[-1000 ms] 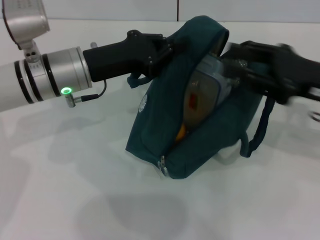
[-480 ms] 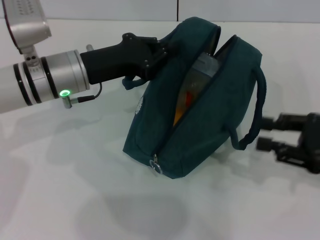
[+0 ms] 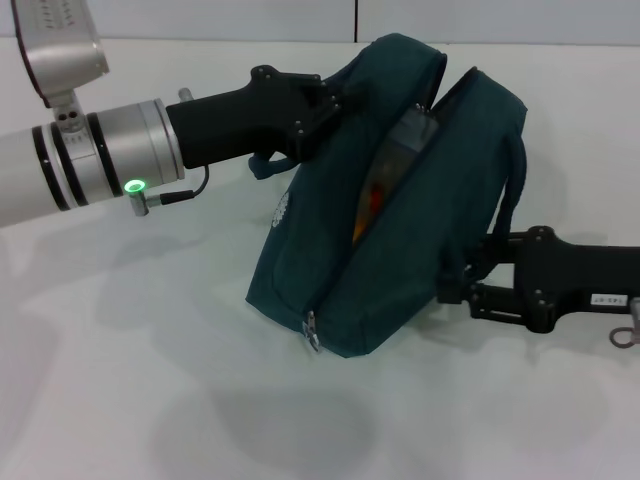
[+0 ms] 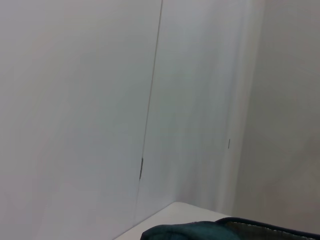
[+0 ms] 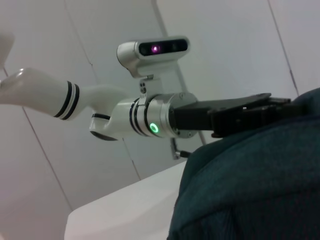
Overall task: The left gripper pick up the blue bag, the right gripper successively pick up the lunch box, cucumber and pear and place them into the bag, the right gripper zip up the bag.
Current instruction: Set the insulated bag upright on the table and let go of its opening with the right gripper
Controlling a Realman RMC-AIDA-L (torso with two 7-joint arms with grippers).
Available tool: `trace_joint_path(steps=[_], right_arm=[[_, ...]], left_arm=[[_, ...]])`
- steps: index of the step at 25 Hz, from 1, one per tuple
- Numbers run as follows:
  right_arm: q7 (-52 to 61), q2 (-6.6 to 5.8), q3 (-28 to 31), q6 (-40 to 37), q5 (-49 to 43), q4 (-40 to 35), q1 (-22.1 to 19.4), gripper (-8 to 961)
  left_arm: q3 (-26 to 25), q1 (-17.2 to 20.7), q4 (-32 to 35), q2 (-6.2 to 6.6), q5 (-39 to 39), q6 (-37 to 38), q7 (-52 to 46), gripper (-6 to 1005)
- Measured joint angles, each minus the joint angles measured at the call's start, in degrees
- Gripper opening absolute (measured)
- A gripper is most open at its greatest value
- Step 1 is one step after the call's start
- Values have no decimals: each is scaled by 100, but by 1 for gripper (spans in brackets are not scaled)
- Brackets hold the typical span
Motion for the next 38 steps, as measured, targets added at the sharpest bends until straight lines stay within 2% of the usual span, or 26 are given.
trace_joint_path(steps=[4,10,13,14,15,18,21,25,32,38], right_arm=[[-32,-8,-56,11,-3,9,22,301],[-465,6,202,39,188,-25,-222,259],[-791,24,318,24,389,11,-369,191],[-791,24,318,24,389,11,-369,168],[-1125,39,337,31,858,45,-606,145],[-1281,43,345,42,1328,113,-775,77],[-1437,20,378,47,1771,196,-933,70],[-1467,10,442,155,1948,249,-933,67],[-1379,-8,529,382,1995,248,-720,73],[-1299,-31,529,406,1979,247,-758,78]], left_arm=[[-2,33,0,1,-22,0,117,38],[-9,105,105,-4,-55,-72,165,37],[-10,150,269,-5,-99,-184,206,38],[-9,248,516,-7,-182,-380,308,39],[-9,272,548,-8,-199,-402,322,39],[-9,414,664,-19,-360,-471,371,42],[-9,596,803,-19,-604,-461,428,46],[-9,836,971,-12,-735,-260,661,50],[-17,1355,1719,-26,-752,-204,1774,248],[-19,1524,1923,-29,-763,-210,2036,441]])
